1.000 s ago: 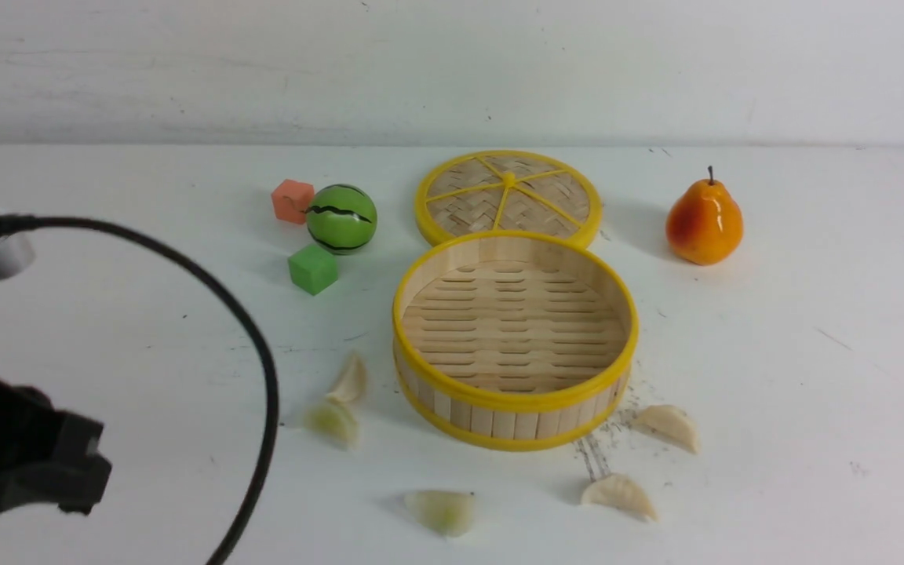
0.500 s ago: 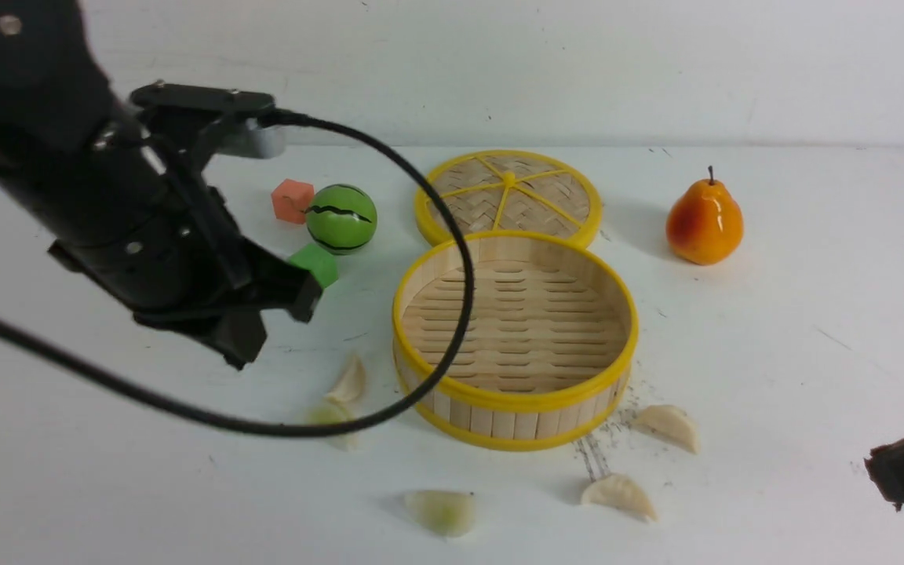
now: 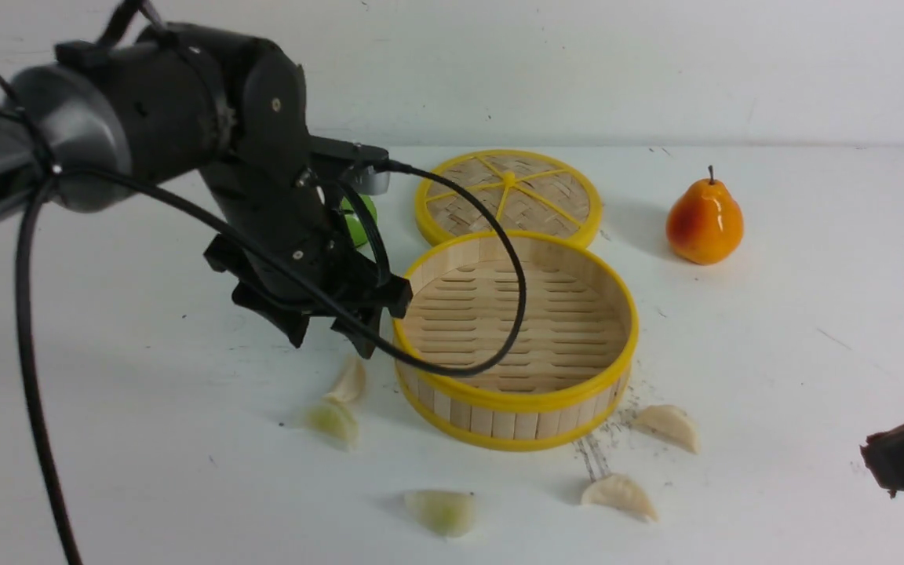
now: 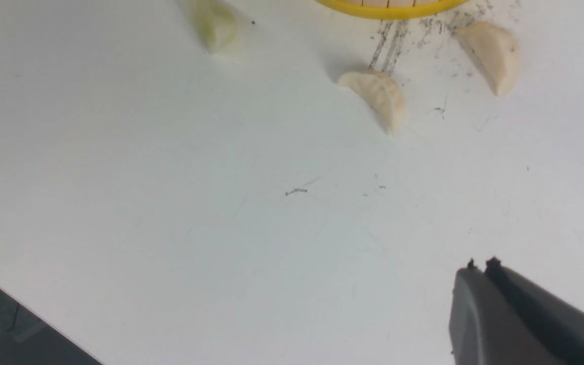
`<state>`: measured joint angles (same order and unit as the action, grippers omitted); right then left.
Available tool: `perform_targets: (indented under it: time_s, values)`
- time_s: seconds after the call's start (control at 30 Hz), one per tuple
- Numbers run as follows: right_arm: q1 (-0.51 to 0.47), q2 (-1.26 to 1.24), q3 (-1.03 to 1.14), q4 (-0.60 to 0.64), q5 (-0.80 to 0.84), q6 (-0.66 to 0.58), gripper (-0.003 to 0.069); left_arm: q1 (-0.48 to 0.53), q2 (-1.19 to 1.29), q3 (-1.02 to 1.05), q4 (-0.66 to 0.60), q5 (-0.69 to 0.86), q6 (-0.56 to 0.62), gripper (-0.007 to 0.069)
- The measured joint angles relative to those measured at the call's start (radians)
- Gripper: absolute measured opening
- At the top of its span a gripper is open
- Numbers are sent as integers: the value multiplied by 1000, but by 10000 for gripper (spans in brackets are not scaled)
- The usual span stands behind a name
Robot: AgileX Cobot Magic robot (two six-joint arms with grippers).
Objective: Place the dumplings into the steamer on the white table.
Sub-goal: 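Reach for and grasp a dumpling on the table with the left gripper, then place the dumpling into the bamboo steamer basket with the left gripper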
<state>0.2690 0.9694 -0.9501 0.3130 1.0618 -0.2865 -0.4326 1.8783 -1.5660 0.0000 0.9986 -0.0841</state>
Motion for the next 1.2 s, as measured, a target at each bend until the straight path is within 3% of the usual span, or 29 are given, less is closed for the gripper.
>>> perform_targets:
  time_s: [0.17, 0.7, 0.8, 0.9, 0.97, 1.2]
  values:
    - [0, 0, 0, 0, -1, 0, 1, 0, 84, 0, 44, -76, 0, 575]
    - [0, 0, 2, -5, -5, 0, 14, 0, 233, -2, 95, -224, -34, 556]
    - [0, 0, 25, -7, -15, 0, 20, 0, 239, -5, 95, -241, -45, 450]
    - [0, 0, 45, -7, -25, 0, 22, 0, 240, -8, 95, -219, -47, 275]
    - [0, 0, 50, -7, -31, 0, 23, 0, 237, -9, 94, -204, -49, 230]
    - [0, 0, 50, -7, -39, 0, 31, -5, 187, -76, 93, -32, -50, 232]
